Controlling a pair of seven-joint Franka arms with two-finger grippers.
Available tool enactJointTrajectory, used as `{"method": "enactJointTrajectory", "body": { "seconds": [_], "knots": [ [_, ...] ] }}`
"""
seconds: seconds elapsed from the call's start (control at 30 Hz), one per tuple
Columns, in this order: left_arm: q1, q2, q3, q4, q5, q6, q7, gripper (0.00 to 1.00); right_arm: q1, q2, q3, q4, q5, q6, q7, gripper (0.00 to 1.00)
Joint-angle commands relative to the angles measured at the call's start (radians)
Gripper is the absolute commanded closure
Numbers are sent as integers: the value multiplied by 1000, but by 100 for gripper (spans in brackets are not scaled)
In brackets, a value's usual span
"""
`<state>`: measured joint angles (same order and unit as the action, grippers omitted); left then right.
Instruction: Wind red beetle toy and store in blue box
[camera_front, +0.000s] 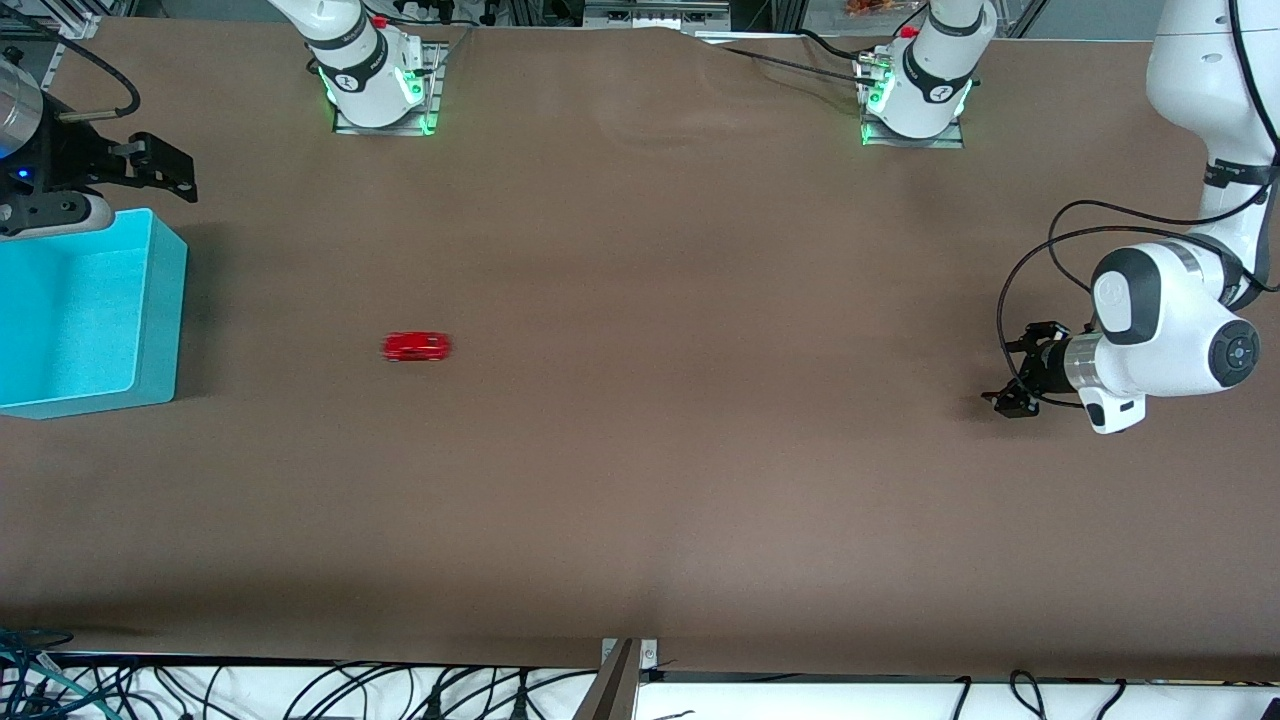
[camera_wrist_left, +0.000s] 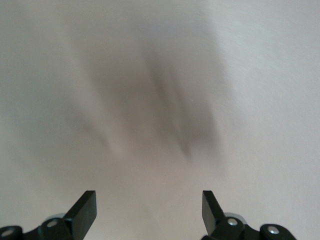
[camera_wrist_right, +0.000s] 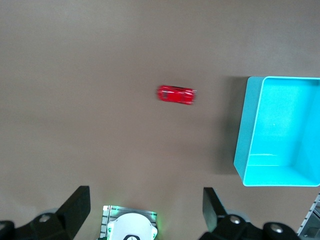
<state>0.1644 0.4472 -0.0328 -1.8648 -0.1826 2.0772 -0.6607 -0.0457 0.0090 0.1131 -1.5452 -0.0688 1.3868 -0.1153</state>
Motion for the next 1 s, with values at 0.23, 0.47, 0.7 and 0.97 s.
{"method": "enactJointTrajectory", "body": {
  "seconds": [0.23,0.47,0.7,0.97],
  "knots": [
    [7,-24,-13,114,-9,-25,145,0,0,-1,5,10,-14,-6,2,0],
    [1,-25,-15,243,106,-129,219,0,0,-1,5,10,-14,-6,2,0],
    [-6,-25,-15,423,206,-271,279,0,0,2,5,8,-14,-6,2,0],
    [-3,-28,-16,538,206,-385,424,0,0,6,5,5,-14,-2,-1,0]
  ]
}}
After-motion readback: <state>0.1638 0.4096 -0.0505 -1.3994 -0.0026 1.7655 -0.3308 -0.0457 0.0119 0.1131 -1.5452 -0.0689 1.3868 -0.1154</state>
